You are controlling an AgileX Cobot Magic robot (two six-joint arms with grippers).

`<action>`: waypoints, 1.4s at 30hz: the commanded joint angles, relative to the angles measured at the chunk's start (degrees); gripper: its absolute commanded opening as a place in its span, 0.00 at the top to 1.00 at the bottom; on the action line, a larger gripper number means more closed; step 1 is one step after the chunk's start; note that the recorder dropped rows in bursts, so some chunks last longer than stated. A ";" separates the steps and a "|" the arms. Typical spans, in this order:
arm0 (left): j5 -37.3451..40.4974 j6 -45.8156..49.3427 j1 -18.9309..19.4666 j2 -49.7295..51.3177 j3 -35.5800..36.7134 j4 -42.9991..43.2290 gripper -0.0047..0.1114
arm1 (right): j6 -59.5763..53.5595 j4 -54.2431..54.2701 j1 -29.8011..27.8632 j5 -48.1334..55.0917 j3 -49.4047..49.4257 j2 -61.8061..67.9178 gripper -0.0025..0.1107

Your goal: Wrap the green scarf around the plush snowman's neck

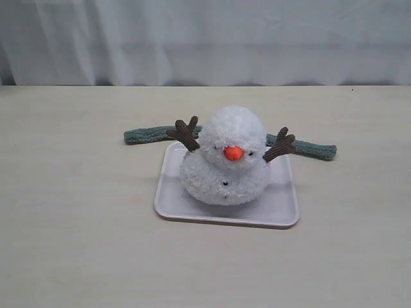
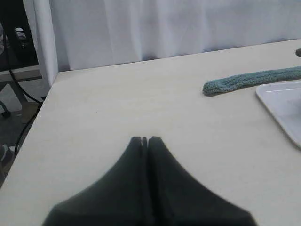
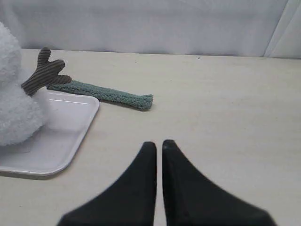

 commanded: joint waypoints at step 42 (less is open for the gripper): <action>-0.79 -0.21 -0.44 -0.08 0.13 -0.08 0.96 | 16.11 -8.74 -0.15 -1.37 -37.71 36.84 0.28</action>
